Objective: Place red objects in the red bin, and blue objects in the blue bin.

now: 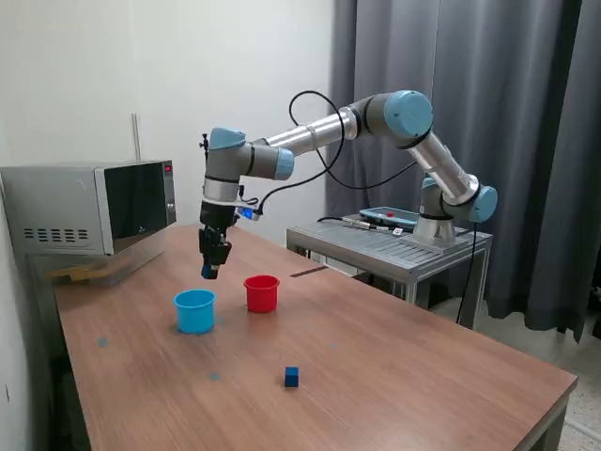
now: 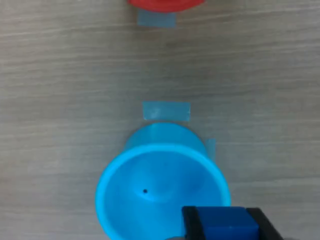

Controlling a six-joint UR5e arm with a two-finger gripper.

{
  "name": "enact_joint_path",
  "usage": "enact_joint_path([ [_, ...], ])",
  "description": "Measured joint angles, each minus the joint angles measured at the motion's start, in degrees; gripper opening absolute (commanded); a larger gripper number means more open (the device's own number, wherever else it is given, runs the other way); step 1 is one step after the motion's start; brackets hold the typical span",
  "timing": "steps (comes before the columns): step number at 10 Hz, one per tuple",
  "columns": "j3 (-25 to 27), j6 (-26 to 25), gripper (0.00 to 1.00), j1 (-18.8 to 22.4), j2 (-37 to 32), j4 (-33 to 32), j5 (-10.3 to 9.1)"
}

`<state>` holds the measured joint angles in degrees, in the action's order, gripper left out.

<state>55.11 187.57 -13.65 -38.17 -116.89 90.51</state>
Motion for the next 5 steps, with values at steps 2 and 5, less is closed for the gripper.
enact_joint_path([
  [2,-0.18,-0.1,0.0,-0.04,1.05,0.26,-0.23],
  [5,-0.58,-0.11,0.0,-0.28,1.92,0.42,-0.42],
])
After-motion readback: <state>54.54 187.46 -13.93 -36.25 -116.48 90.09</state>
